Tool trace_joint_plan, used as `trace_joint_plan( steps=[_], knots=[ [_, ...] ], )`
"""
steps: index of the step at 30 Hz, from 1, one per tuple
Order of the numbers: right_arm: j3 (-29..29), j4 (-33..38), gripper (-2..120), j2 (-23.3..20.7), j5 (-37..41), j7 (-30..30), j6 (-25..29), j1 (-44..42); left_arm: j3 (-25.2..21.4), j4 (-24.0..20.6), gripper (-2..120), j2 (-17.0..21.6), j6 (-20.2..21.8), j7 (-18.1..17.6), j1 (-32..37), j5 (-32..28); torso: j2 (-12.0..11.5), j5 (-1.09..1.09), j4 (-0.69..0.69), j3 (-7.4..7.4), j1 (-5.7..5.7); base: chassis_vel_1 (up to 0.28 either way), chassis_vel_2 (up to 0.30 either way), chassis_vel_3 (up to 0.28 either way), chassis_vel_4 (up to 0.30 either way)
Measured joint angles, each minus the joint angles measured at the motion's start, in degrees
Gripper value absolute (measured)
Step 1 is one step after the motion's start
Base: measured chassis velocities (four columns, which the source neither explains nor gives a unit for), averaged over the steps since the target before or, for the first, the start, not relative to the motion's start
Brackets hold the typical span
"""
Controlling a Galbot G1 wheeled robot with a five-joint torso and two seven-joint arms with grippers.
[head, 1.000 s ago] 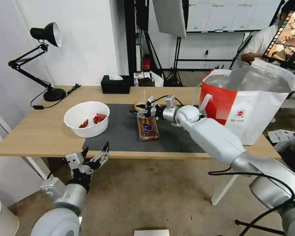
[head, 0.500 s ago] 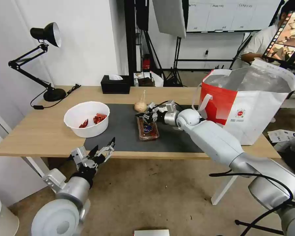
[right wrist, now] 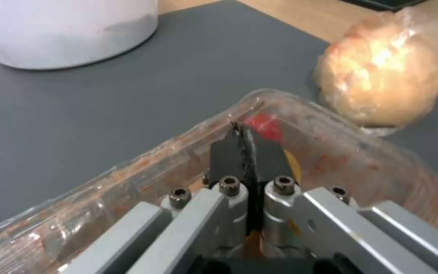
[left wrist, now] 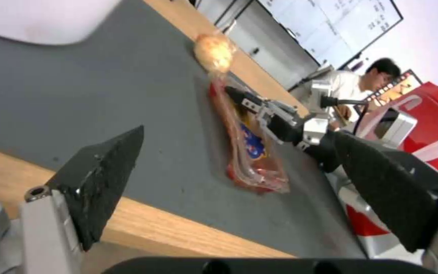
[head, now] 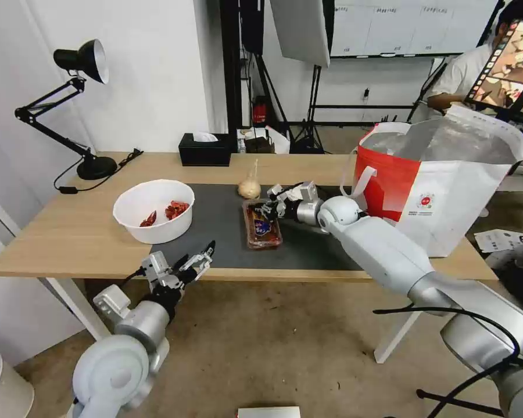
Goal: Pick up the trash from the table and place it into the takeout bag.
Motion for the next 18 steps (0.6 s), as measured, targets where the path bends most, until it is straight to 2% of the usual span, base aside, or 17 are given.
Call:
trace_joint_plan(
  steps=[7, 10, 15, 18],
  knots=[
    [1.0, 0.7, 0, -0.4, 0.1, 0.5, 0.0, -0.6, 2.8, 3.2, 100, 1.4, 0.2, 0.1, -4.4, -2.1, 0.0, -0.01, 0.00, 0.00, 0.00, 0.000, 0.000, 0.000, 0.000],
    [1.3, 1.7, 0, -0.9, 0.4, 0.7, 0.0, -0.9, 5.9, 6.4, 100, 1.7, 0.1, 0.6, -8.9, -2.7, 0.0, -0.01, -0.01, 0.00, 0.00, 0.000, 0.000, 0.000, 0.000],
    [1.4, 2.0, 0, -1.0, 0.4, 0.9, 0.0, -0.9, 7.1, 7.8, 100, 1.6, 0.0, 0.8, -10.6, -2.8, 0.0, -0.01, -0.01, 0.00, 0.00, 0.000, 0.000, 0.000, 0.000],
    [2.0, 2.8, 0, -1.4, 0.5, 1.3, -0.1, -1.1, 10.5, 11.8, 100, 0.6, -0.6, 0.7, -15.4, -2.8, 0.0, 0.00, -0.01, 0.01, 0.01, 0.000, 0.000, 0.000, 0.000]
  ],
)
